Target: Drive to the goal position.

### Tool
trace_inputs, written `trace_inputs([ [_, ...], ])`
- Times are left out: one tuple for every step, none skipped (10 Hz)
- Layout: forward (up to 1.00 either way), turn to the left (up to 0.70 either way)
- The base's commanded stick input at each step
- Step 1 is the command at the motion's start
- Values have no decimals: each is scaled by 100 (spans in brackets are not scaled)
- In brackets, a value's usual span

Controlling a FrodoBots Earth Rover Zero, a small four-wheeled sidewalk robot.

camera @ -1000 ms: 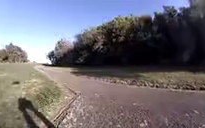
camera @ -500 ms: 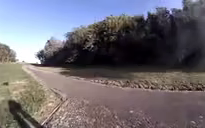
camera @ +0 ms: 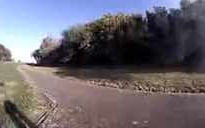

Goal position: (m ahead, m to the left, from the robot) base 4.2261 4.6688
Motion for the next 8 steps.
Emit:
trace_inputs([
  [50, 50],
  [50, 50],
  [50, 4],
  [50, 1],
  [50, 0],
  [50, 0],
  [50, 0],
  [50, 0],
])
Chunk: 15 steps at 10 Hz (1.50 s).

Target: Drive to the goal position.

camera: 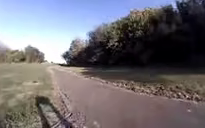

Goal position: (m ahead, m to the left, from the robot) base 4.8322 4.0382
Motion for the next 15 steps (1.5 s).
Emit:
trace_inputs([
  [50, 0],
  [50, 0],
  [50, 0],
  [50, 0],
  [50, 0],
  [50, 0],
  [50, 0],
  [50, 0],
  [50, 1],
  [50, 3],
  [50, 45],
  [50, 50],
  [50, 47],
  [50, 28],
  [50, 3],
])
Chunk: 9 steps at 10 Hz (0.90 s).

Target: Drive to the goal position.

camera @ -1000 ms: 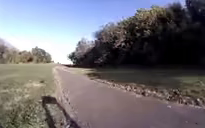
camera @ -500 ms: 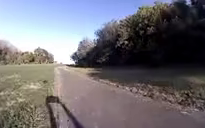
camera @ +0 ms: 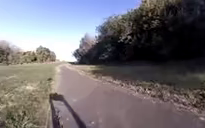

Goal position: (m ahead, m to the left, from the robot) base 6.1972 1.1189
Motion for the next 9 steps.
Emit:
trace_inputs([
  [50, 1],
  [50, 0],
  [50, 0],
  [50, 0],
  [50, 0],
  [50, 0],
  [50, 0],
  [50, 0],
  [50, 0],
])
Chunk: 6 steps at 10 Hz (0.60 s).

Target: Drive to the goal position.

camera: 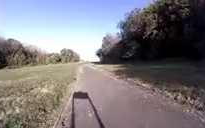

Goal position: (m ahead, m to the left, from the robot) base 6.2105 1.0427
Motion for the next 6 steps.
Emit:
trace_inputs([
  [50, 0],
  [50, 0],
  [50, 0],
  [50, 0],
  [50, 0],
  [50, 0],
])
